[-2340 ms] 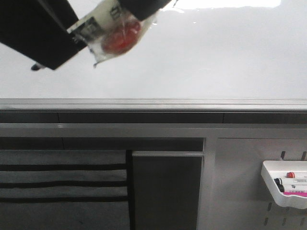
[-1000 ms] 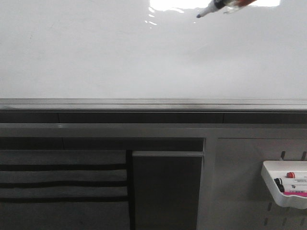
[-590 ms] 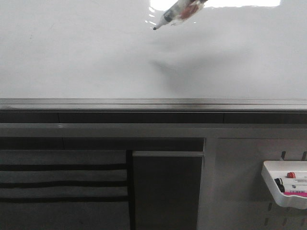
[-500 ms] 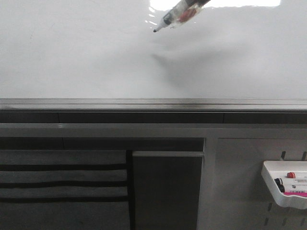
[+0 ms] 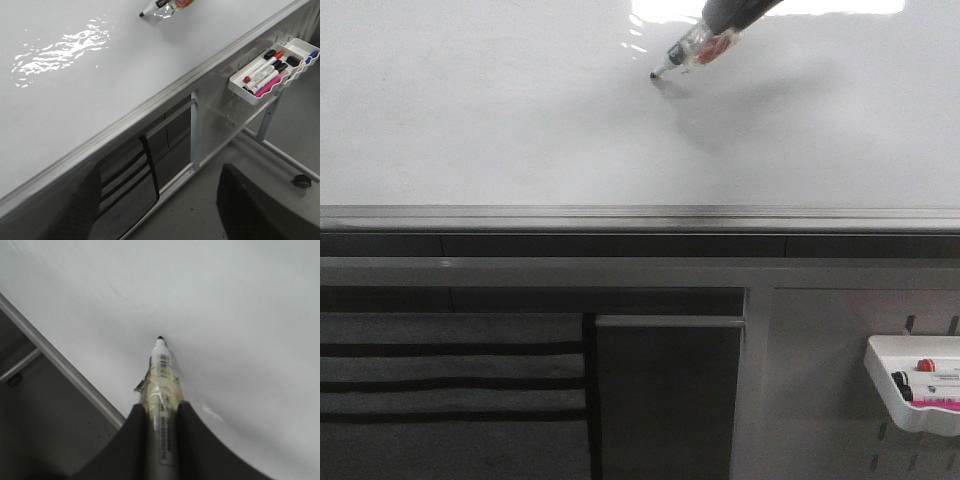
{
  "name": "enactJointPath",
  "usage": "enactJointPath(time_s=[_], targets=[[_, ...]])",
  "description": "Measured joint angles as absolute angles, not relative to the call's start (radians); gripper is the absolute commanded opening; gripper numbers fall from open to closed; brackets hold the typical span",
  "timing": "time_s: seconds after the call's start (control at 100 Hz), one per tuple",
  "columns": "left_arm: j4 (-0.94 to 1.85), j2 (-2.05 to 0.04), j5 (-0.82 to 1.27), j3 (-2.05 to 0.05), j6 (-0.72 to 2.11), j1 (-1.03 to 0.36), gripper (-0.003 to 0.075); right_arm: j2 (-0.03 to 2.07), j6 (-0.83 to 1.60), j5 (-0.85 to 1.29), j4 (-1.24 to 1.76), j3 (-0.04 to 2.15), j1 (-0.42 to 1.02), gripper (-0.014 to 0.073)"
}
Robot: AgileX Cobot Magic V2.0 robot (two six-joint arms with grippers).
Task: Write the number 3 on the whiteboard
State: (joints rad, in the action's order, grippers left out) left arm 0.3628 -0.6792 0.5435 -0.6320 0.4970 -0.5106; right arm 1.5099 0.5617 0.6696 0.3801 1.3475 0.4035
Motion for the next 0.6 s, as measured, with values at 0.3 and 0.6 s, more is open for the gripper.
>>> enactJointPath(time_s=[0.3, 0.6], targets=[[0.363, -0.679, 0.543, -0.632, 0.497, -0.511, 0.0459, 1.506, 0.543, 0.728, 0.391, 1.348, 0.35, 0.0008], [0.363, -0.679, 0.543, -0.632, 0.497, -0.511, 0.0459, 1.521, 0.534, 0.71, 0.418, 1.295, 0.383, 0.0008]])
